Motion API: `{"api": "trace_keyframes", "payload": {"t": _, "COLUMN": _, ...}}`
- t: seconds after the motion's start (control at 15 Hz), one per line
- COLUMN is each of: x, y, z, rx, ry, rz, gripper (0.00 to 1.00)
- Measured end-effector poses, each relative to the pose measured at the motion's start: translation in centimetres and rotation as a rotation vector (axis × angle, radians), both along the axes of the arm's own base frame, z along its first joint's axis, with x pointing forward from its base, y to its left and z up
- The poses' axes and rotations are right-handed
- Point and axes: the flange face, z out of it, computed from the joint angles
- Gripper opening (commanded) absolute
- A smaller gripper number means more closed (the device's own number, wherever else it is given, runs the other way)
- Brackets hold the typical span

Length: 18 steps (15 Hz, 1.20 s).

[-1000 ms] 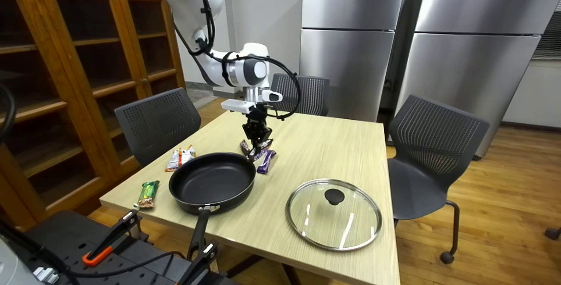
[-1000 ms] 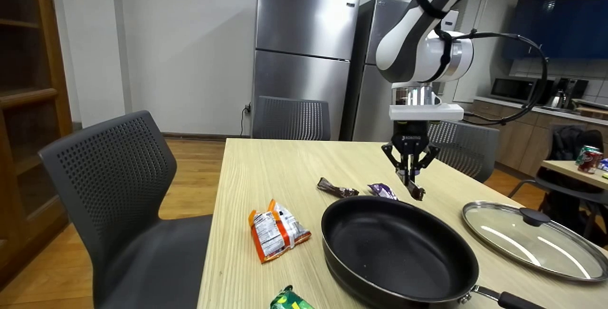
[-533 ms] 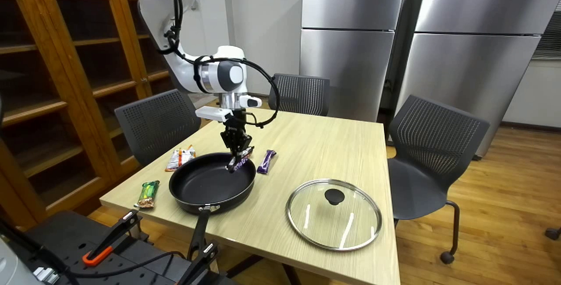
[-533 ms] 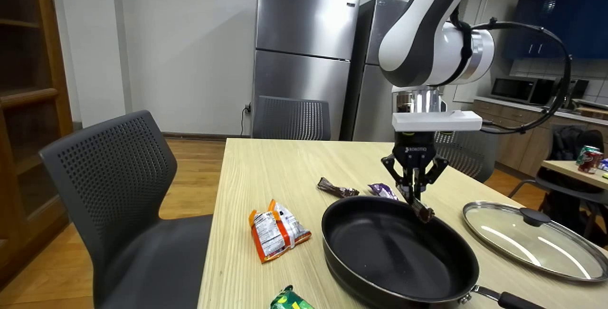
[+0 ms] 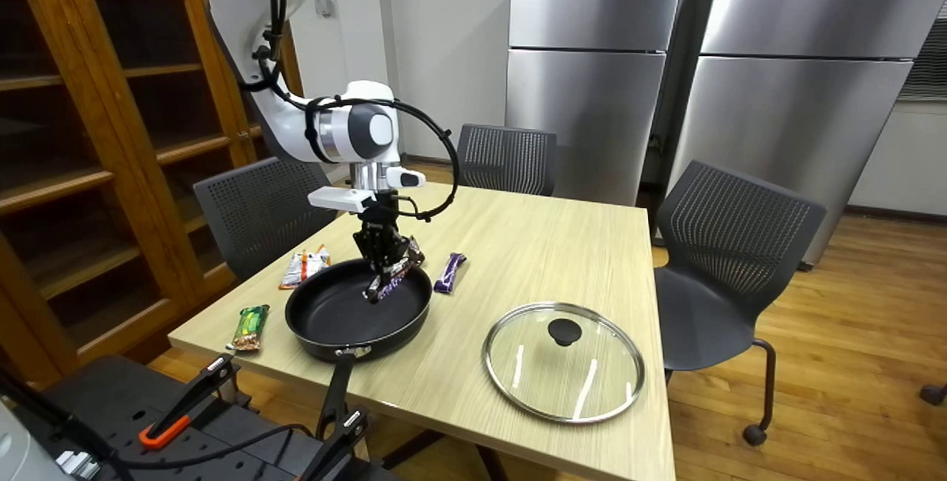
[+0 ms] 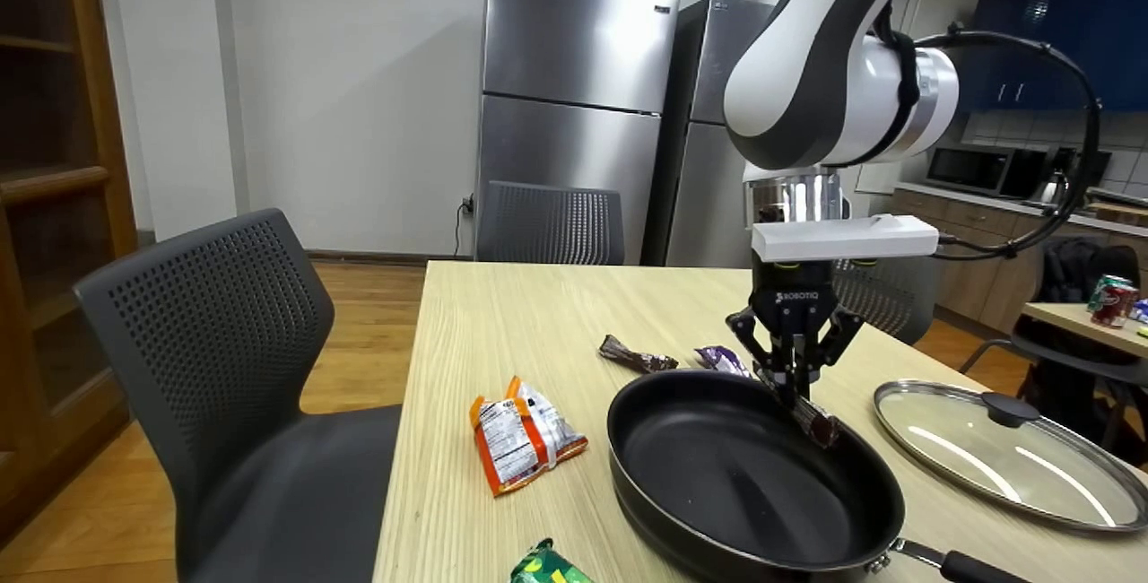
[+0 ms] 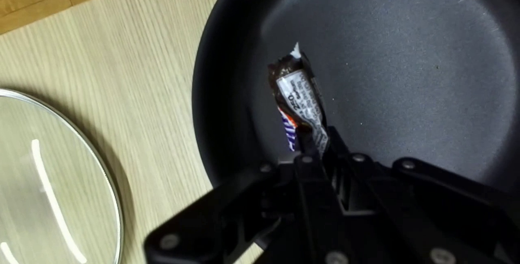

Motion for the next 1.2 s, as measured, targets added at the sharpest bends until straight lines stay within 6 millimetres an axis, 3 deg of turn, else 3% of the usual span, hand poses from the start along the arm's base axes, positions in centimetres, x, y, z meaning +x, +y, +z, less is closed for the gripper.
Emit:
{"api": "trace_keyframes", "payload": {"t": 0.53, "x": -0.1, "y": 1.0, "z": -0.9, "rx": 0.006, "ry": 0.018, "rz": 0.014, "gripper": 0.03}}
{"api": "trace_keyframes", "payload": {"t": 1.2, "x": 1.5, "y": 1.1, "z": -4.1, "rx": -0.017, "ry": 0.083, "rz": 0.014, "gripper": 0.03}}
